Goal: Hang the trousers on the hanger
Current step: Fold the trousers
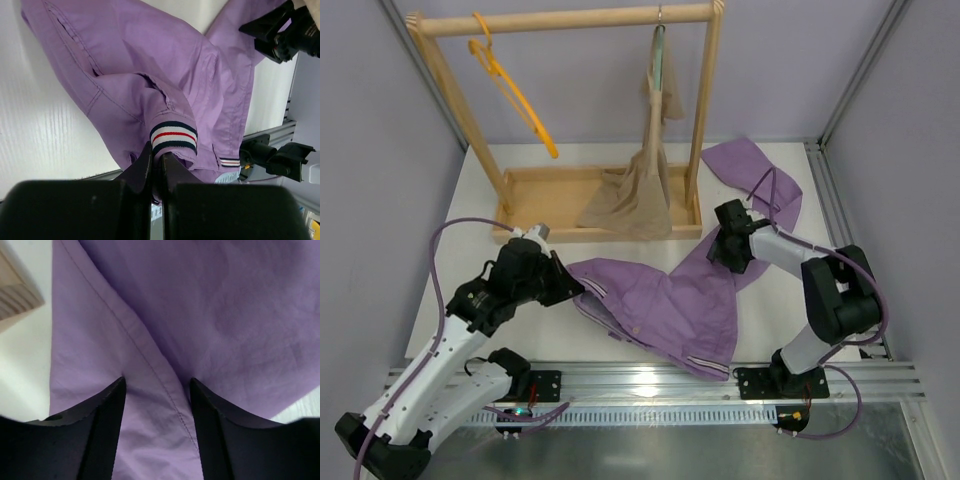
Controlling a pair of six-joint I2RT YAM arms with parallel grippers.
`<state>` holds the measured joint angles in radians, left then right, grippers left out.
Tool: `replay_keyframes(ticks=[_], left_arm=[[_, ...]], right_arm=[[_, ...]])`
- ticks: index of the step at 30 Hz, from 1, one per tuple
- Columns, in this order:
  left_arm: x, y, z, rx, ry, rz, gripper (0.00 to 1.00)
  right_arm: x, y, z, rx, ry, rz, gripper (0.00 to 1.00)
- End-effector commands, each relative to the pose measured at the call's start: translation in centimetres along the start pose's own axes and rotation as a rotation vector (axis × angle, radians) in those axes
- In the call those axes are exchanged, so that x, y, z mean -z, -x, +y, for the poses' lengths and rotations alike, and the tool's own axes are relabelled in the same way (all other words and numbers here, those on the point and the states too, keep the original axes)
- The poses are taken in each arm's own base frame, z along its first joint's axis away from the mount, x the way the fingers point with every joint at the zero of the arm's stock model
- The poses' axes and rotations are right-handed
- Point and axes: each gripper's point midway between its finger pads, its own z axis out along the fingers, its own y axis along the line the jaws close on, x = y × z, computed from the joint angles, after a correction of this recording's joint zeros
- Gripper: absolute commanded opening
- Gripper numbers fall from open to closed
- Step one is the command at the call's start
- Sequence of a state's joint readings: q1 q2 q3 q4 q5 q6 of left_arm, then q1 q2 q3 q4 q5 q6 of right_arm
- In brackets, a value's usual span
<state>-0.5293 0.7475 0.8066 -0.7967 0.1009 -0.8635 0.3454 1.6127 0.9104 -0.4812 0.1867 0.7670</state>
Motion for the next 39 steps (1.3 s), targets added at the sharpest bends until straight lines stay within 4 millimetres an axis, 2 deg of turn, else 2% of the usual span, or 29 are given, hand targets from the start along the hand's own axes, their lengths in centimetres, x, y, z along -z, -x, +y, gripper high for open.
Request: replay_keyframes(ticks=[1,2,3,4,5,6,7,8,11,12,13,15,17,18,20,22,23,25,26,29,30,32,33,35,36,37,38,39], left_arm=[[0.0,-0.2,-1.8,-0.008,-0.098,0.022,0.00],[0.1,-0.2,-1.8,-0.010,-0.100,0.022,0.00],[0.0,-0.1,-1.8,-0.009,-0.096,0.022,0.00],[-0.1,-0.1,-1.8,-0.012,-0.093,0.021,0.00],[-0.1,0.0,-1.9,-0.012,-0.094,0.022,0.00],[-0.2,0.0,-1.8,-0.013,-0.093,0.023,0.00],[-0.3,0.1,-1.9,-0.014,-0.096,0.021,0.00],[-0.5,0.1,-2.0,-0.013,-0.099,0.023,0.00],[-0.5,0.4,-2.7,-0.023,-0.121,0.020,0.00],[-0.5,0.7,-3.1,-0.040,-0.136,0.014,0.00],[-0.5,1.0,-3.6,-0.052,-0.157,0.009,0.00],[-0.4,1.3,-5.0,-0.069,-0.224,0.007,0.00],[-0.3,1.4,-6.0,-0.077,-0.268,0.011,0.00],[-0.3,1.3,-6.6,-0.086,-0.297,0.029,0.00],[-0.1,1.4,-7.4,-0.097,-0.322,0.049,0.00],[0.2,1.4,-8.0,-0.107,-0.339,0.063,0.00],[0.3,1.3,-8.1,-0.109,-0.345,0.066,0.00],[0.7,1.3,-8.5,-0.121,-0.368,0.070,0.00],[1.0,1.3,-8.8,-0.126,-0.382,0.071,0.00],[1.6,1.2,-9.3,-0.127,-0.409,0.075,0.00],[1.8,1.3,-9.4,-0.126,-0.409,0.075,0.00],[2.0,1.0,-9.1,-0.125,-0.394,0.092,0.00],[2.2,1.0,-9.2,-0.127,-0.398,0.094,0.00],[2.7,0.9,-9.3,-0.130,-0.406,0.092,0.00],[2.8,0.9,-9.4,-0.132,-0.411,0.089,0.00],[3.0,0.9,-9.4,-0.130,-0.413,0.085,0.01],[3.1,1.0,-9.4,-0.130,-0.417,0.081,0.00],[3.3,0.9,-9.5,-0.129,-0.419,0.081,0.00]], right_arm=[[-0.5,-0.8,-1.5,-0.062,-0.051,-0.018,0.56],[-0.5,-1.3,-2.2,-0.083,-0.062,-0.019,0.51],[0.2,-0.9,-2.0,-0.100,-0.028,-0.053,0.39],[0.0,-2.2,-3.3,-0.099,-0.041,-0.041,0.32],[0.2,-2.5,-3.6,-0.104,-0.035,-0.046,0.22],[1.1,-2.4,-3.9,-0.119,-0.023,-0.071,0.04],[1.2,-3.1,-5.1,-0.121,-0.051,-0.068,0.04],[1.7,-2.9,-5.9,-0.130,-0.071,-0.095,0.04],[4.5,-2.8,-8.7,-0.172,-0.129,-0.165,0.04],[5.3,-3.3,-9.6,-0.185,-0.152,-0.161,0.04],[6.9,-2.6,-9.5,-0.214,-0.100,-0.211,0.04],[8.4,-2.8,-9.1,-0.224,-0.032,-0.218,0.05],[10.5,-2.0,-8.0,-0.225,0.080,-0.261,0.37],[11.5,-1.9,-6.8,-0.210,0.151,-0.254,0.46],[13.7,-0.5,-4.4,-0.186,0.301,-0.307,0.55],[15.4,-0.2,-1.0,-0.064,0.478,-0.298,0.59],[16.7,1.1,1.4,-0.020,0.590,-0.352,0.62],[18.1,0.1,4.9,0.138,0.770,-0.291,0.64],[17.2,0.3,6.6,0.184,0.807,-0.266,0.65],[16.7,-0.5,9.7,0.319,0.901,-0.203,0.68],[14.9,-1.3,10.3,0.345,0.888,-0.148,0.70],[14.1,-2.0,12.0,0.412,0.901,-0.127,0.71],[12.4,-2.9,12.3,0.444,0.879,-0.088,0.71],[12.0,-4.0,13.8,0.487,0.922,-0.071,0.72],[10.8,-5.0,14.2,0.501,0.923,-0.035,0.72],[10.5,-5.7,14.5,0.516,0.932,-0.024,0.72],[10.6,-7.0,15.4,0.553,0.965,-0.007,0.73],[9.7,-8.0,15.6,0.569,0.962,0.019,0.73]])
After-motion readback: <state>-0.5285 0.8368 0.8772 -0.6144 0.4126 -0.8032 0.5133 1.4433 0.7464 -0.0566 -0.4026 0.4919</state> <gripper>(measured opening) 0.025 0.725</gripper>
